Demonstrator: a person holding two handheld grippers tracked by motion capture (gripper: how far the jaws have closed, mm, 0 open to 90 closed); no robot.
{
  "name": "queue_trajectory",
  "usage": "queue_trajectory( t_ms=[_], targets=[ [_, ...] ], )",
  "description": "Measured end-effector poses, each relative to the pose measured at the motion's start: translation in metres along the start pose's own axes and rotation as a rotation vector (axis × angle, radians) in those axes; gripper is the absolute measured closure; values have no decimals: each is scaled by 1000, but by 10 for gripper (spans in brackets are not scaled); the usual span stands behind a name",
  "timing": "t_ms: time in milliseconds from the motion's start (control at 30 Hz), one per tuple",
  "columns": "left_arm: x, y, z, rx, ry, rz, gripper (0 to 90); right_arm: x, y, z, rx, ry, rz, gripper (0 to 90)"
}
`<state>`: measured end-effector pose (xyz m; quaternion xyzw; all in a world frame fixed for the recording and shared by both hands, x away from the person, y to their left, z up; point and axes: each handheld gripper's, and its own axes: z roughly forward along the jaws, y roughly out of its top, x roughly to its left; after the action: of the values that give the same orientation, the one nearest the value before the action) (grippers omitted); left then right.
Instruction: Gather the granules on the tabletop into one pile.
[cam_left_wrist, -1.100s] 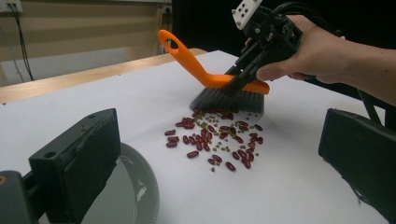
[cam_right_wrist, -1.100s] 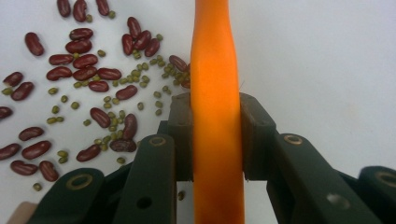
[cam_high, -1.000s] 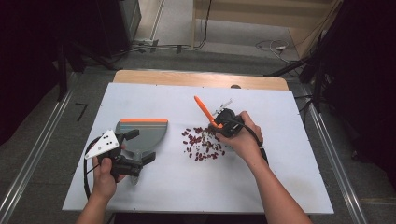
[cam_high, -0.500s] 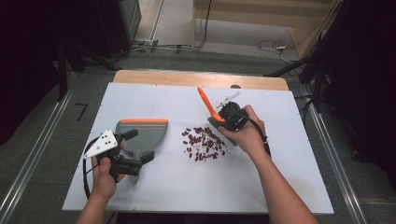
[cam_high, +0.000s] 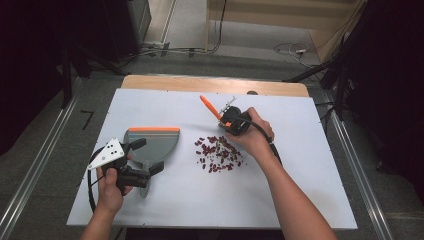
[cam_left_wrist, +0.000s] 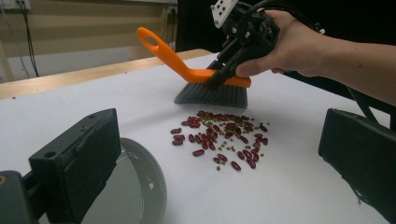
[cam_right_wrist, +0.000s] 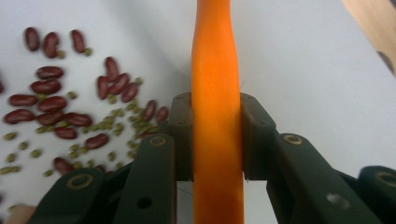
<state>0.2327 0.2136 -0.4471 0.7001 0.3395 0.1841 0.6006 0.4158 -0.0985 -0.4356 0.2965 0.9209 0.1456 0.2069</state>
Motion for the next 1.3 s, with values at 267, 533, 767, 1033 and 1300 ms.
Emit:
queue_trajectory(
  t_ms=[267,533,767,1033,1300],
  targets=[
    [0,0,-2,-4,4,2,0,7,-6,-16,-31,31,31,691],
    [2,1,-1,-8,13,-4,0,19,-5,-54,-151,186,103,690],
    [1,1,0,-3,11,4,0,55,4,-48,-112,426,165,690],
    [2,1,-2,-6,13,4,0,90,11,-28,-78,483,212,691],
    [2,0,-2,-5,15,3,0,63,2,-5,-65,474,310,686]
  ],
)
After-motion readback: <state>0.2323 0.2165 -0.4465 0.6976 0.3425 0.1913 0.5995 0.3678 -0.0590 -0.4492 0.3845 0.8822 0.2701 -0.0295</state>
